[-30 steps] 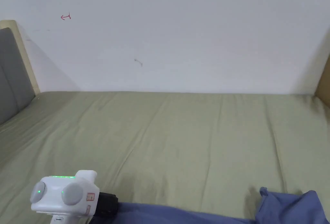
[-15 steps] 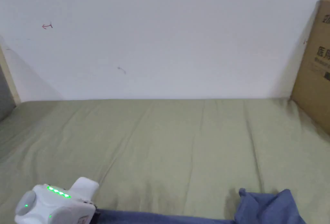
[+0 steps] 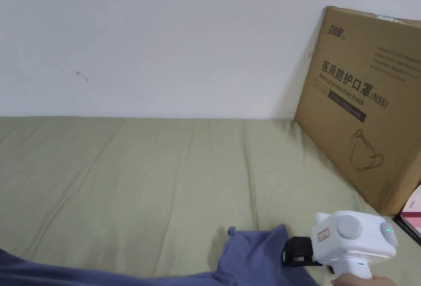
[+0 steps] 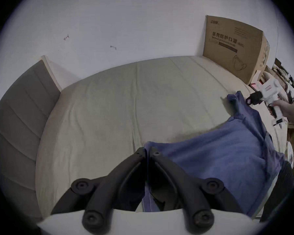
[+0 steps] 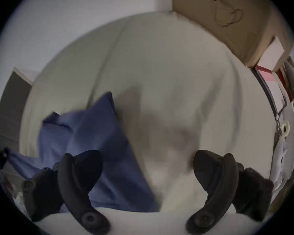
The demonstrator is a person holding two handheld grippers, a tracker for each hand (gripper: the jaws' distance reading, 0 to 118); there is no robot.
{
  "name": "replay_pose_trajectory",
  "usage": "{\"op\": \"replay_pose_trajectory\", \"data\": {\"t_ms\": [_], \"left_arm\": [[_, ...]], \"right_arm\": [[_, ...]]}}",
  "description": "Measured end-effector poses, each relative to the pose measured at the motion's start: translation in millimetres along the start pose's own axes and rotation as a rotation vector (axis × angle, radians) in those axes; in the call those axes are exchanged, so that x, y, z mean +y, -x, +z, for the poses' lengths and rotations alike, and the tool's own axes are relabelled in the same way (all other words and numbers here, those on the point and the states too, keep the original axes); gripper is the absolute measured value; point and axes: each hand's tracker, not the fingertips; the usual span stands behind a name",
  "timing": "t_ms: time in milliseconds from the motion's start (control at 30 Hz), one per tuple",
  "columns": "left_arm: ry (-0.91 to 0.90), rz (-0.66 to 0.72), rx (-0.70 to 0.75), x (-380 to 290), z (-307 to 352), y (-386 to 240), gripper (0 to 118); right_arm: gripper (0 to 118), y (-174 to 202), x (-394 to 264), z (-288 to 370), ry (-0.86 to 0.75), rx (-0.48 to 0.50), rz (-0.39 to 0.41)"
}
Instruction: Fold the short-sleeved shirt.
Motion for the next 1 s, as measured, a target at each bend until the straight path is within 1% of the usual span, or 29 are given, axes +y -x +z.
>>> {"op": "replay_pose_trajectory", "data": {"t_ms": [33,67,100,133,167,233,267,333,367,400,433,467,533,600,733,767,800,867,933,1000], "left_arm": [[0.004,-0.002,-0.001,0.4,0.1,2.3,2],[0.011,-0.009,0.001,-0.8,1.5,1.0,2],[0.019,-0.016,0.005,-1.9,0.8,0.4,2],[0.026,-0.022,0.007,-4.3,1.2,-1.4,2],[0.031,-0.027,0.009,-5.8,-3.7,4.6,2],[0.041,-0.032,0.017,-8.3,-4.6,3.9,2],[0.057,-0.040,0.035,-8.9,-4.0,4.5,2],[0.065,-0.022,0.036,-10.0,-3.2,6.5,2],[0.066,-0.014,0.037,-9.7,0.1,6.3,2],[0.066,-0.010,0.039,-9.3,3.4,6.5,2],[0.063,-0.008,0.044,-9.1,7.2,6.7,2],[0.053,-0.006,0.052,-8.1,13.9,5.8,2],[0.034,0.010,0.043,-4.2,29.2,4.3,2],[0.001,0.020,0.046,-0.1,47.6,-0.4,2],[-0.091,0.044,0.038,16.7,96.9,-11.7,2],[-0.119,0.054,0.032,22.0,109.5,-14.0,2],[-0.124,0.031,0.050,26.9,122.0,-16.5,2],[-0.171,0.029,0.051,38.3,149.4,-24.9,2],[-0.210,0.025,0.048,51.2,172.0,-30.2,2],[-0.257,0.023,0.049,66.8,197.7,-37.3,2]], "right_arm": [[108,5.0,-0.6,-4.8,0.019,-0.014,0.013],[108,12.4,-4.9,-6.5,0.016,-0.063,0.047],[108,18.2,-7.3,-3.9,-0.006,-0.088,0.081],[107,22.9,-9.0,-1.4,-0.018,-0.092,0.099],[104,29.9,-12.4,4.5,-0.024,-0.079,0.116],[77,42.7,-20.0,13.8,-0.047,-0.066,0.152],[62,48.5,-23.4,18.0,-0.048,-0.051,0.175],[12,53.7,-29.8,24.7,-0.043,-0.006,0.231],[2,54.1,-34.6,29.9,-0.041,0.031,0.247],[2,54.4,-41.0,38.7,-0.089,-0.007,0.266],[2,52.8,-45.9,46.6,-0.118,0.000,0.273],[2,47.3,-51.2,58.4,-0.141,0.020,0.252],[2,34.2,-59.6,91.0,-0.237,0.052,0.184],[2,17.0,-67.7,136.3,-0.332,0.125,0.112],[2,-4.2,-83.3,230.8,-0.468,0.177,0.079],[2,-8.6,-85.7,252.9,-0.482,0.195,0.078],[2,-12.2,-88.2,271.5,-0.507,0.204,0.069],[2,-18.7,-91.2,312.5,-0.565,0.233,0.047],[2,-21.9,-90.4,346.9,-0.602,0.266,0.027],[2,-13.0,-92.2,383.6,-0.654,0.271,0.025]]}}
